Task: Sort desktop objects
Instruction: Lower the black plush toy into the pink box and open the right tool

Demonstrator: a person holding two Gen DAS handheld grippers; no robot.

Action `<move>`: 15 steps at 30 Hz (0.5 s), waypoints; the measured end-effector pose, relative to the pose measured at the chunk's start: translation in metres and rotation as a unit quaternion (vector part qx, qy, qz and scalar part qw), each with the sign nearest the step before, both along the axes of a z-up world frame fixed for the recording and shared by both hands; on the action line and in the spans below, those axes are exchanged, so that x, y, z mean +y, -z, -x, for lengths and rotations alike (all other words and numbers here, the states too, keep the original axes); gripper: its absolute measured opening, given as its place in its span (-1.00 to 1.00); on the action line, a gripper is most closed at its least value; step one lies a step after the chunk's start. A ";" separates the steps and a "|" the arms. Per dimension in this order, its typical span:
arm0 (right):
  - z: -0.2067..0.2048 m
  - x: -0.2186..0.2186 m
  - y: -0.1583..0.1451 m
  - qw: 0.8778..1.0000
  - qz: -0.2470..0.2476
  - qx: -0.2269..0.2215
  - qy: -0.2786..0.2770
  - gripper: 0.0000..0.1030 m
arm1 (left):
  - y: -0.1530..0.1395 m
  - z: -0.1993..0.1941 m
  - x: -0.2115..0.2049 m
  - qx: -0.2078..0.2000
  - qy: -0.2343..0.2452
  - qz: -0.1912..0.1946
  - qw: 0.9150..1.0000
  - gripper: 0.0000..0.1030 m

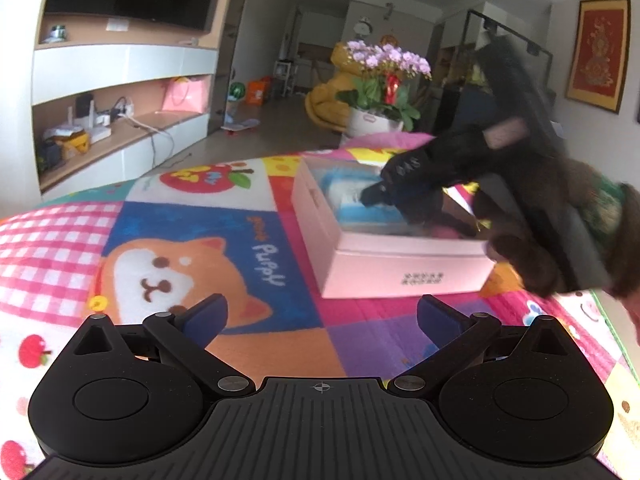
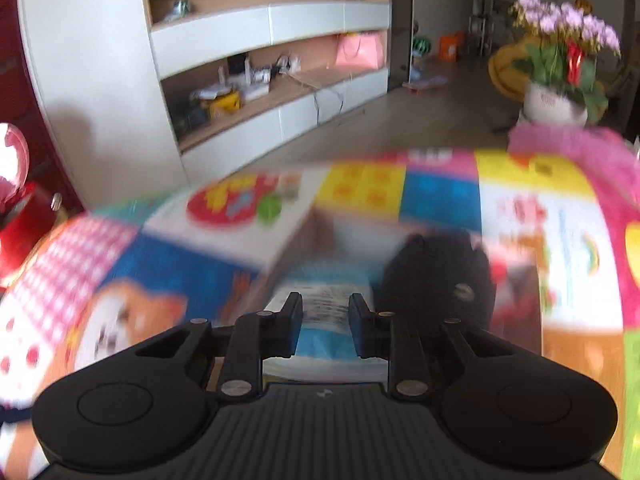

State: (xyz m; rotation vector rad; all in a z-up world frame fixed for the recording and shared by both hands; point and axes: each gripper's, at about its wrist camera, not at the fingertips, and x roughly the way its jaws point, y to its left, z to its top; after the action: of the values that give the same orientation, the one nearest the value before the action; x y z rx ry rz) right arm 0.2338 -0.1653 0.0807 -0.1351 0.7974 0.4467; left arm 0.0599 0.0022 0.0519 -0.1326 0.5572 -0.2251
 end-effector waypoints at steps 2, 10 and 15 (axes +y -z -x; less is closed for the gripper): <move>0.020 -0.009 0.000 1.000 0.001 -0.006 -0.014 -0.51 | 0.001 0.002 -0.006 0.001 0.010 -0.010 1.000 1.00; 0.030 -0.057 -0.034 0.991 -0.017 -0.111 0.078 -0.03 | 0.003 0.002 -0.019 0.008 0.019 -0.015 1.000 1.00; -0.021 -0.079 -0.004 0.985 -0.041 -0.049 0.162 -0.05 | 0.006 0.002 -0.016 0.013 0.014 -0.020 1.000 1.00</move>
State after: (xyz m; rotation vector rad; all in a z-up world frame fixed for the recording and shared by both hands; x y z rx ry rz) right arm 0.2549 -0.2443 0.0850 0.0491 0.6880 0.1625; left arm 0.0577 -0.0138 0.0459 -0.0896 0.5891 -0.2400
